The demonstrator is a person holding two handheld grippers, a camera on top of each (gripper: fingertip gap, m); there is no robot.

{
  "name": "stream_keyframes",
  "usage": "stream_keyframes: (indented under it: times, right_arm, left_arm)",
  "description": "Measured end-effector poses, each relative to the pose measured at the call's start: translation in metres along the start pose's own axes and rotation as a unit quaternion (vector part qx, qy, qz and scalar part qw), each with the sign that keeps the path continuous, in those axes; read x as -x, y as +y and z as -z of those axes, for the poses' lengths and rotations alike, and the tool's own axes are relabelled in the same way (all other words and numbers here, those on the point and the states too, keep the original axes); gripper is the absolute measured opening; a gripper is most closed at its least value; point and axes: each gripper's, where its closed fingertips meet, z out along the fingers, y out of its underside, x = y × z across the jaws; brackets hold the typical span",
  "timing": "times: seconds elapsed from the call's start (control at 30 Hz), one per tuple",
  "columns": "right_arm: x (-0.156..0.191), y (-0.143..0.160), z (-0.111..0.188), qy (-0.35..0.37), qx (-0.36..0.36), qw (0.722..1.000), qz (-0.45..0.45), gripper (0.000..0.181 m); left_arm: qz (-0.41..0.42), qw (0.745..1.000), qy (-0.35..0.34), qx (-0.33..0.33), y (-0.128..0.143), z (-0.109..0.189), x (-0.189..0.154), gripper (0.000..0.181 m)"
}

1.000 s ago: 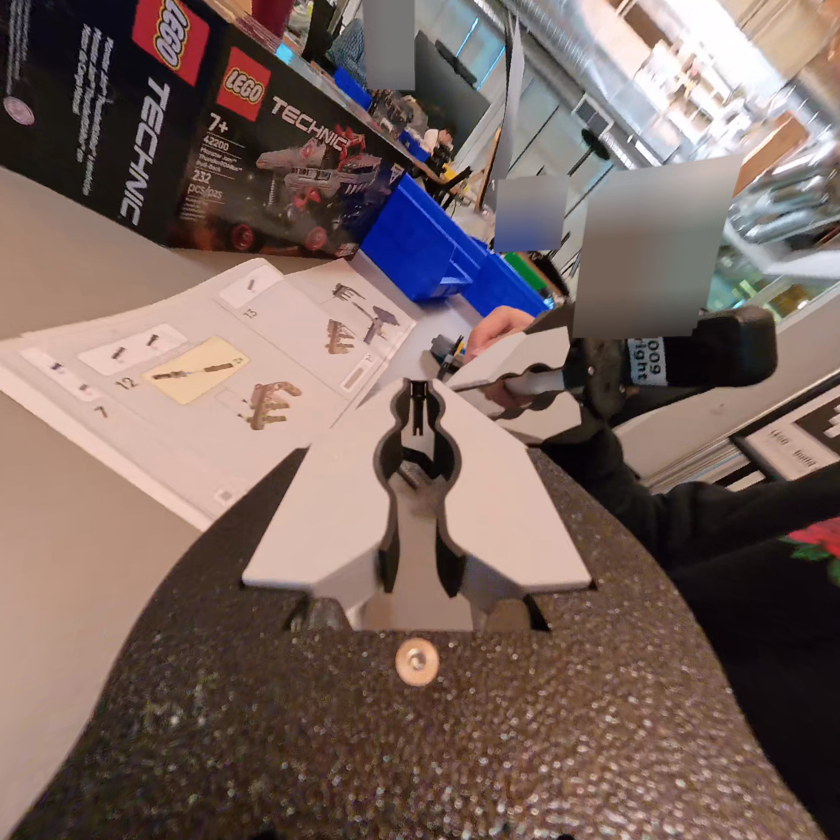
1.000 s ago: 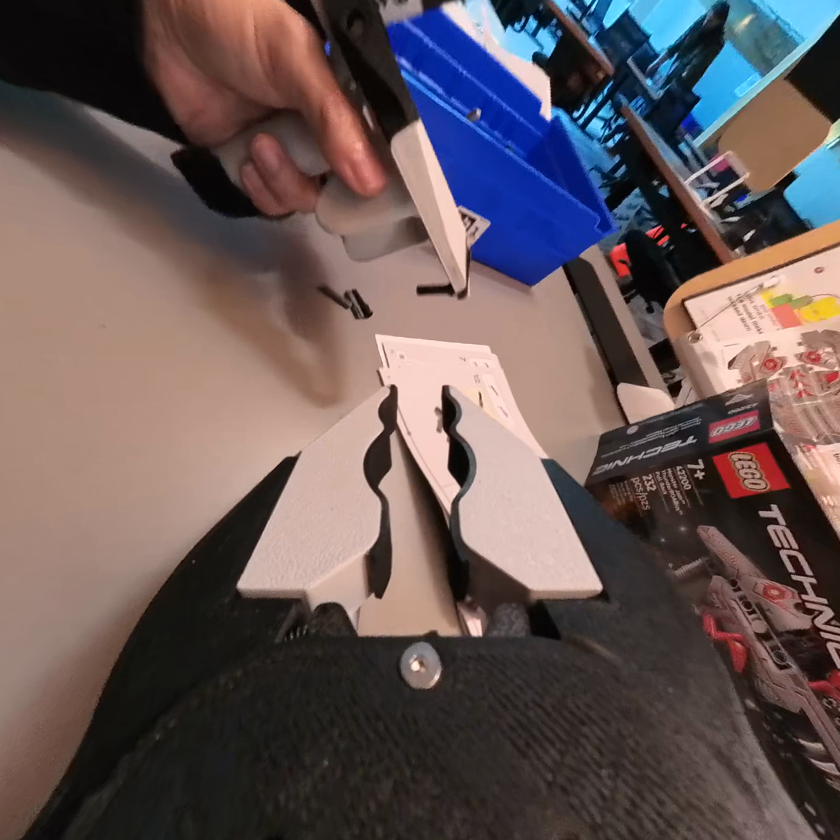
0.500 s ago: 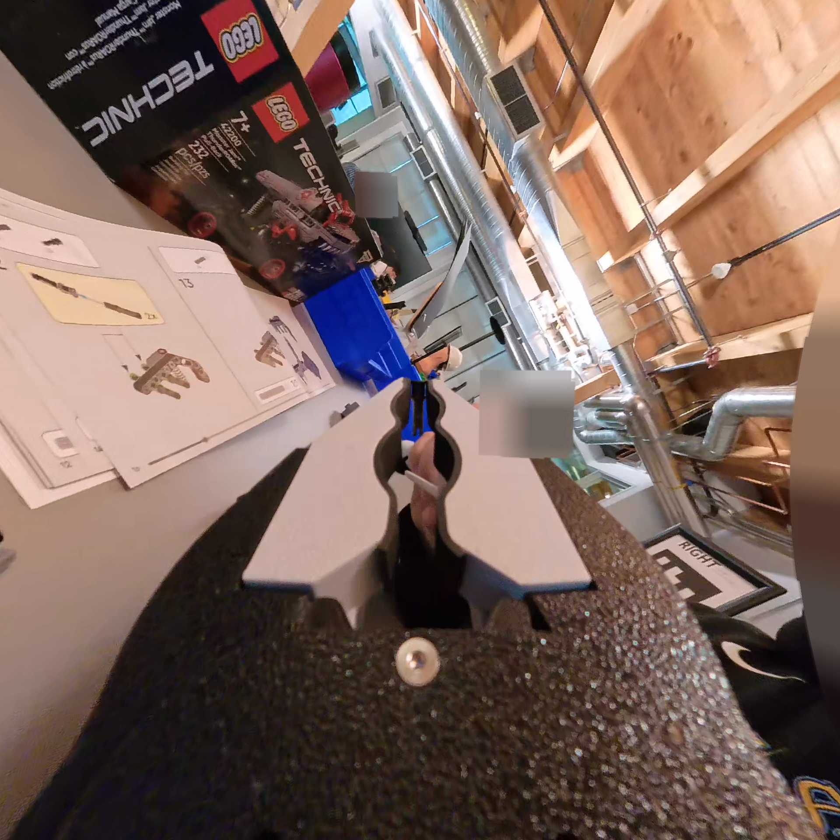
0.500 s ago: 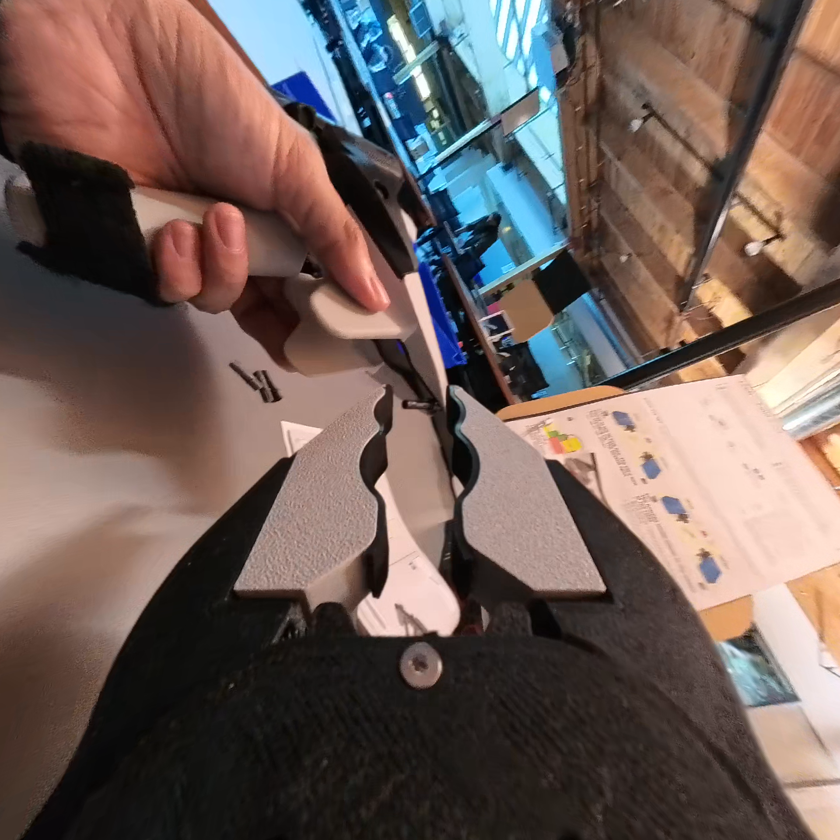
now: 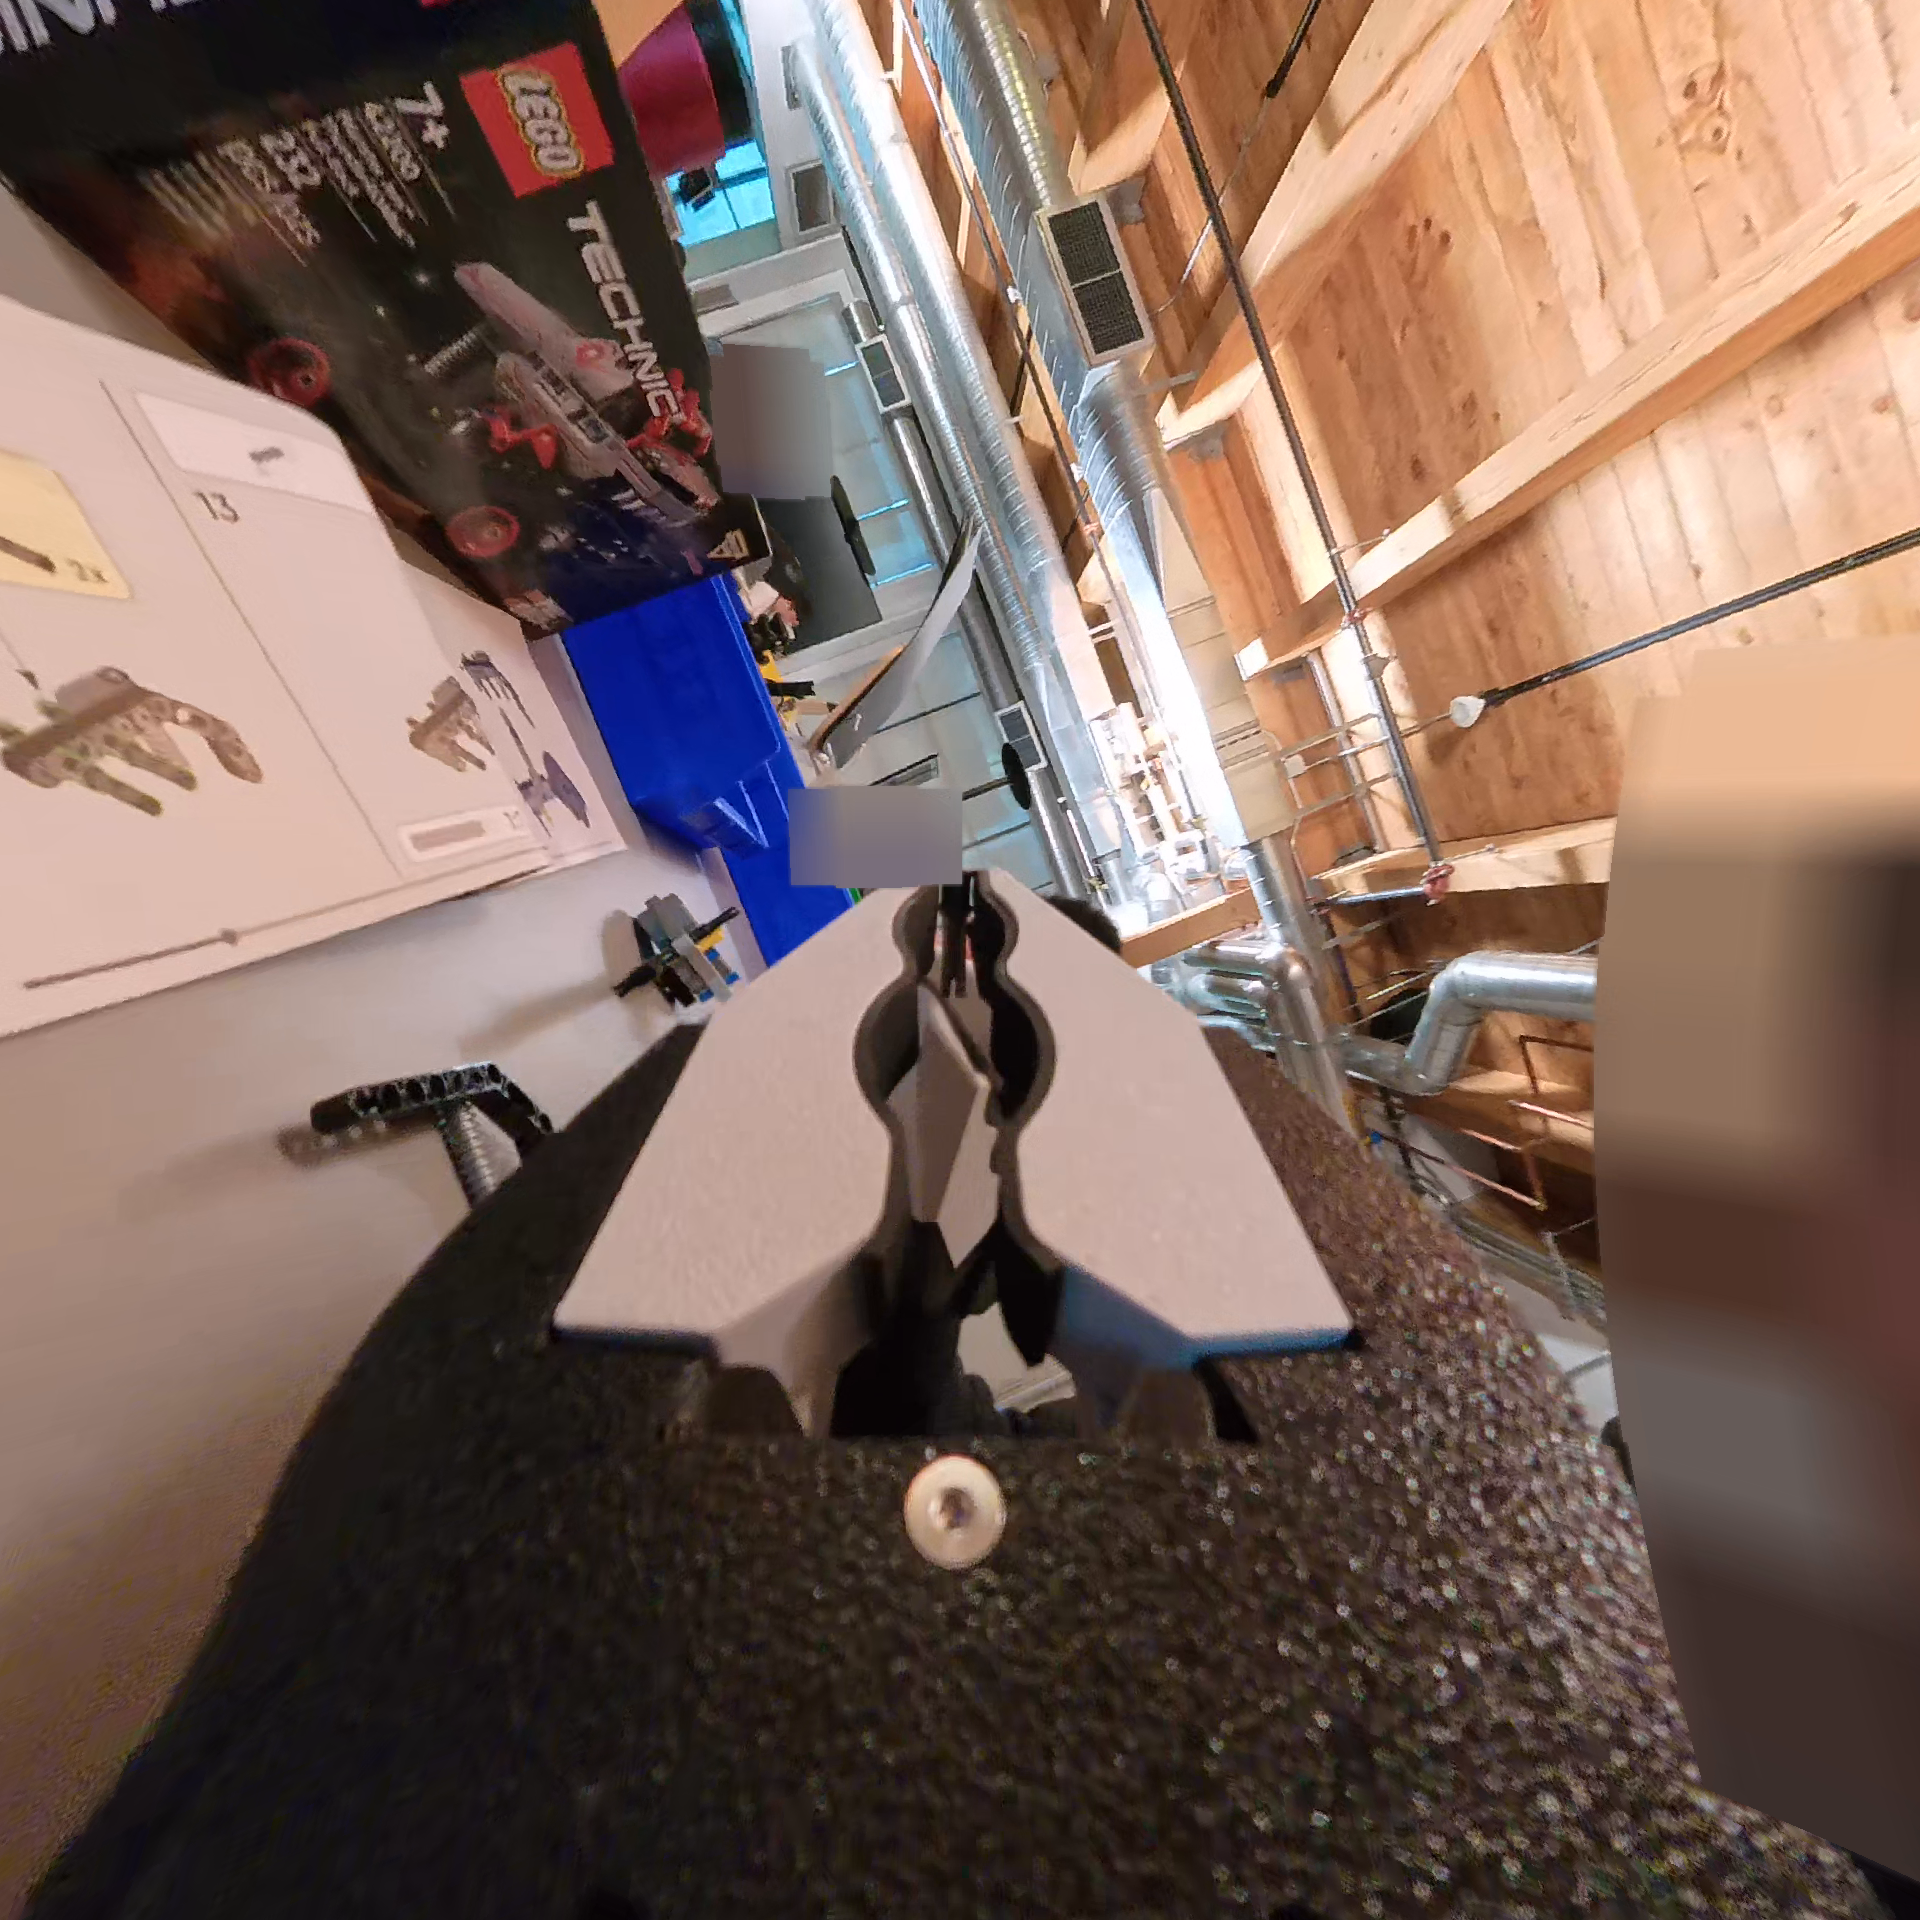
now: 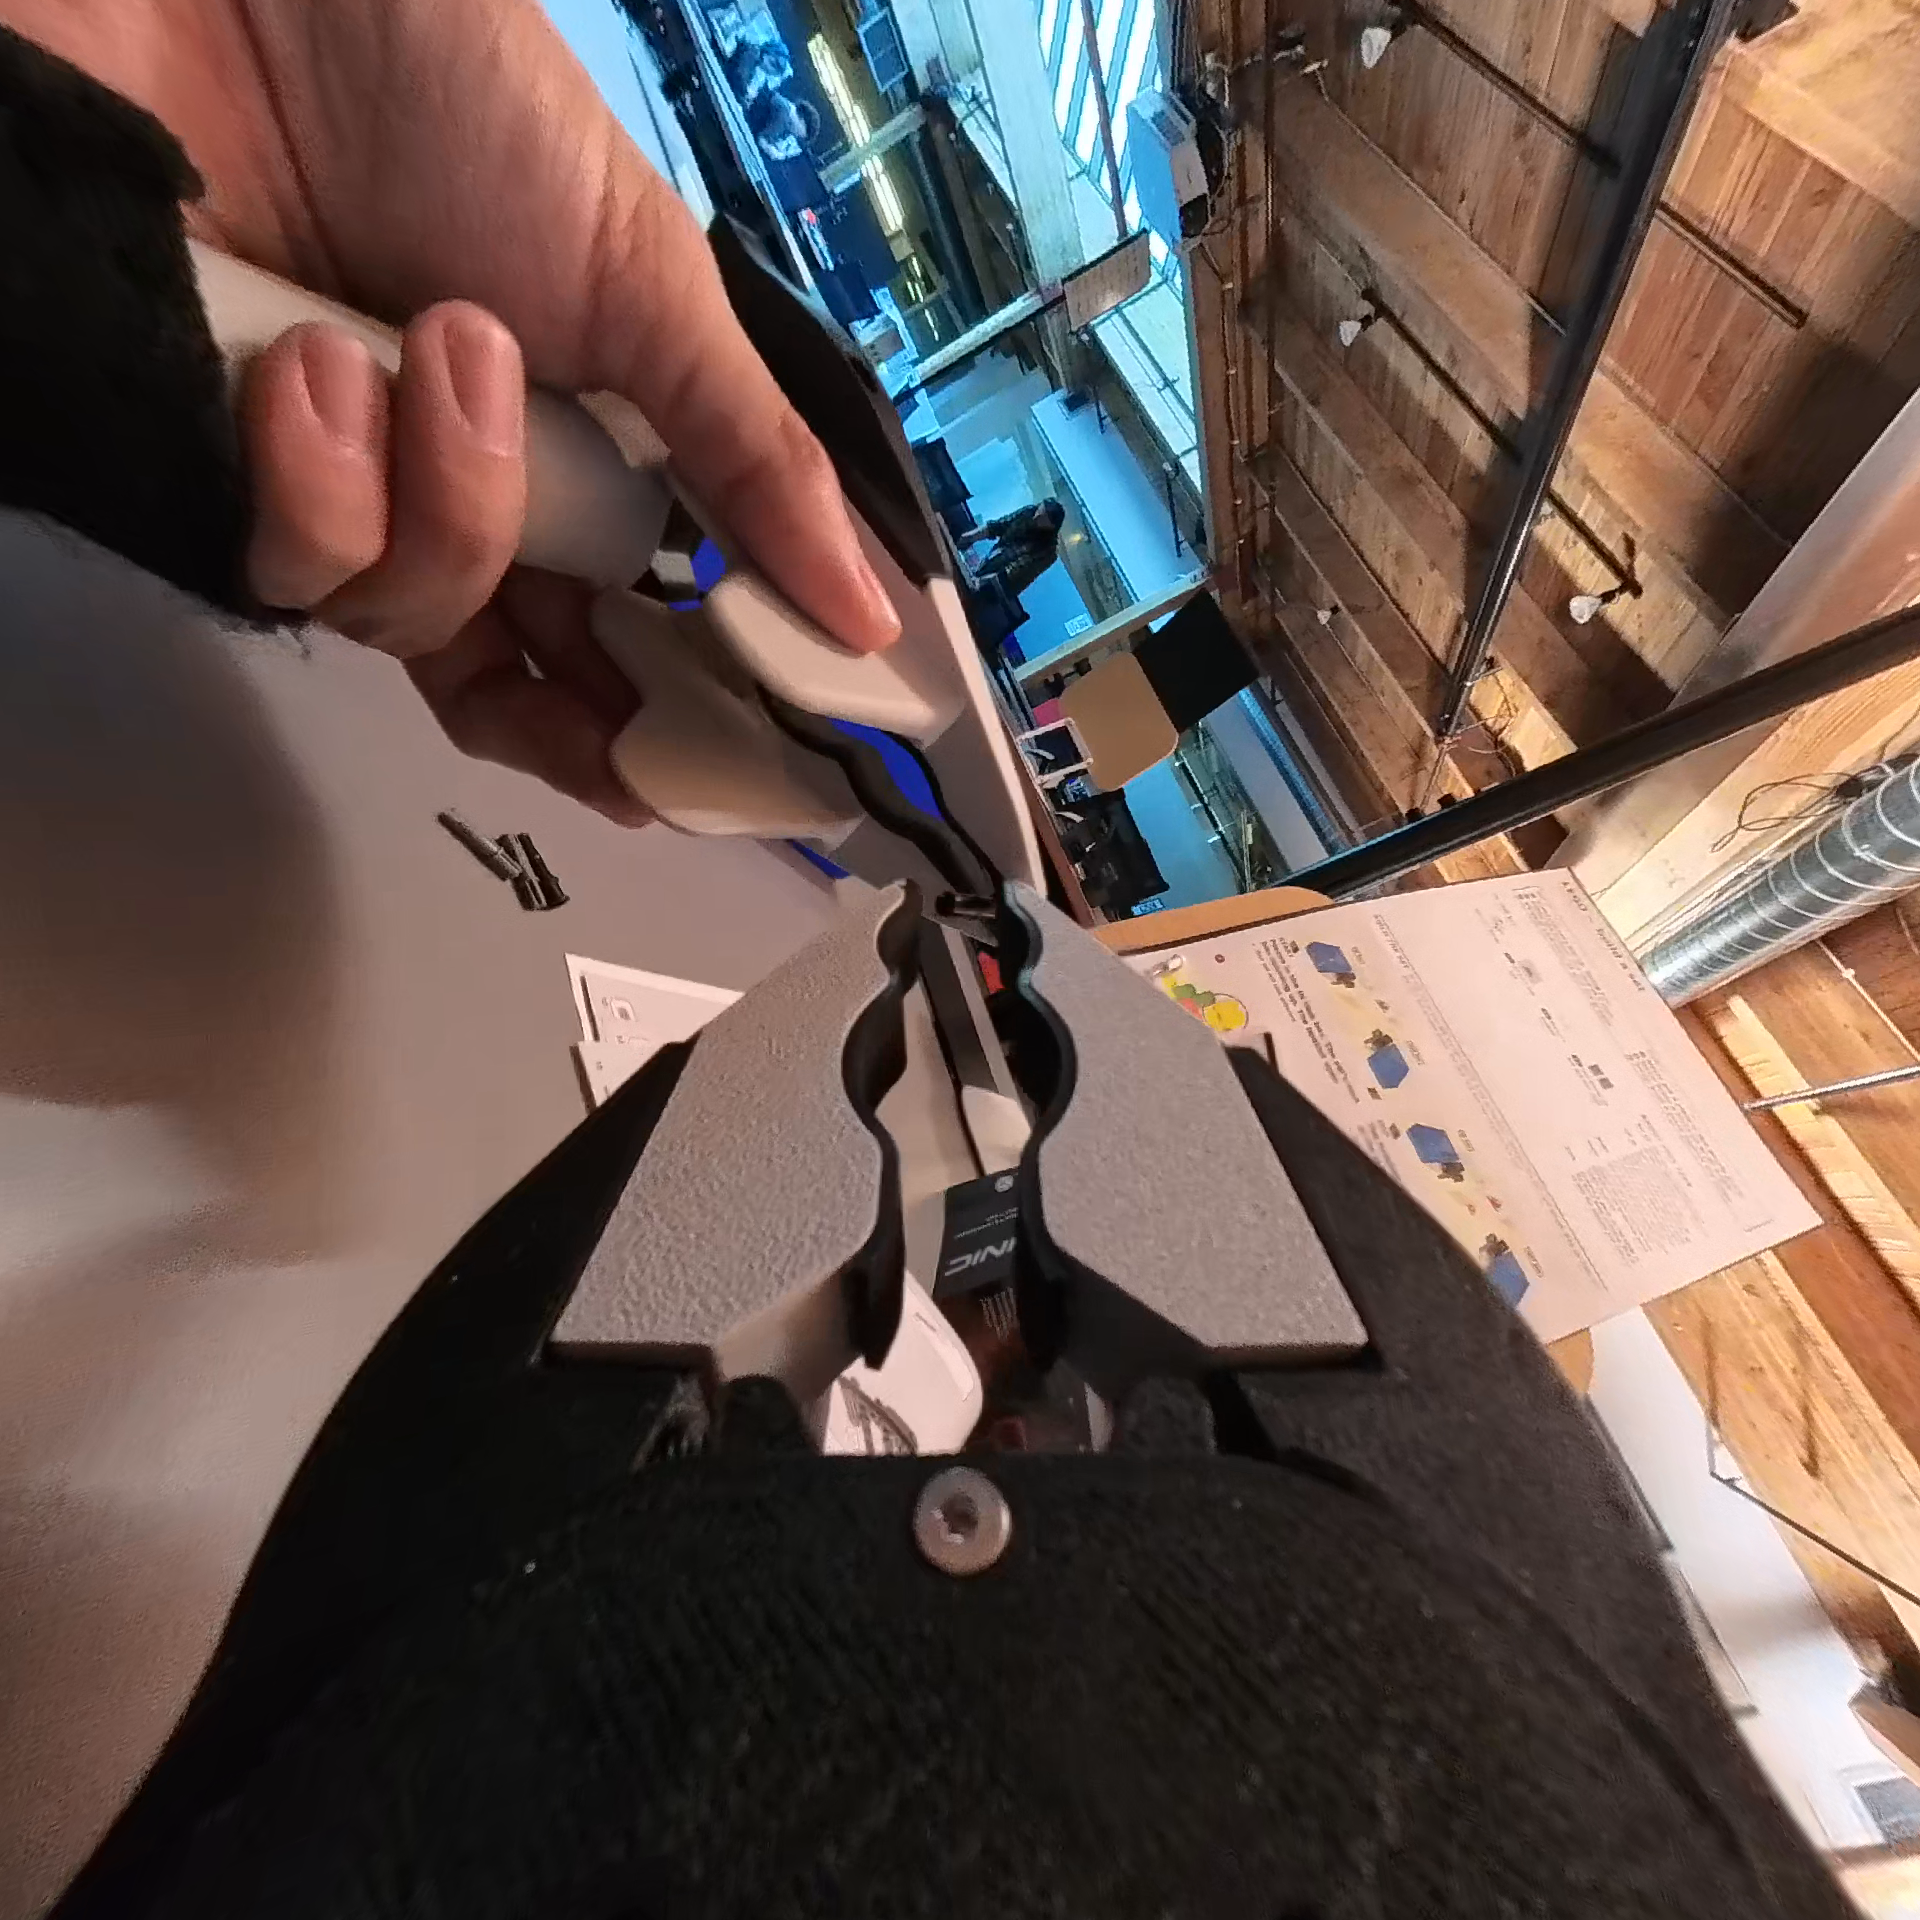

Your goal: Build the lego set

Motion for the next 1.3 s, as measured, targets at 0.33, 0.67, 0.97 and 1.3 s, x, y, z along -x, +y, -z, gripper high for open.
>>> stream_keyframes:
  times: [0.33, 0.67, 0.97, 1.3]
  right_arm:
    - [-0.006, 0.0, 0.003, -0.033, -0.022, 0.989, -0.143, 0.002]
    - [-0.007, 0.008, 0.003, -0.047, -0.006, 0.981, -0.189, 0.003]
    - [0.008, 0.019, -0.001, -0.069, 0.039, 0.986, -0.147, 0.002]
    - [0.029, 0.026, -0.005, -0.099, 0.067, 0.987, -0.105, 0.002]
  left_arm:
    - [-0.064, 0.997, -0.04, 0.016, -0.001, 0.003, 0.009, 0.003]
    - [-0.204, 0.974, -0.092, 0.038, -0.011, 0.009, 0.008, 0.0]
    - [-0.542, 0.687, -0.363, 0.321, -0.022, 0.089, 0.048, 0.009]
    - [-0.447, 0.648, -0.45, 0.421, -0.002, 0.119, 0.103, 0.013]
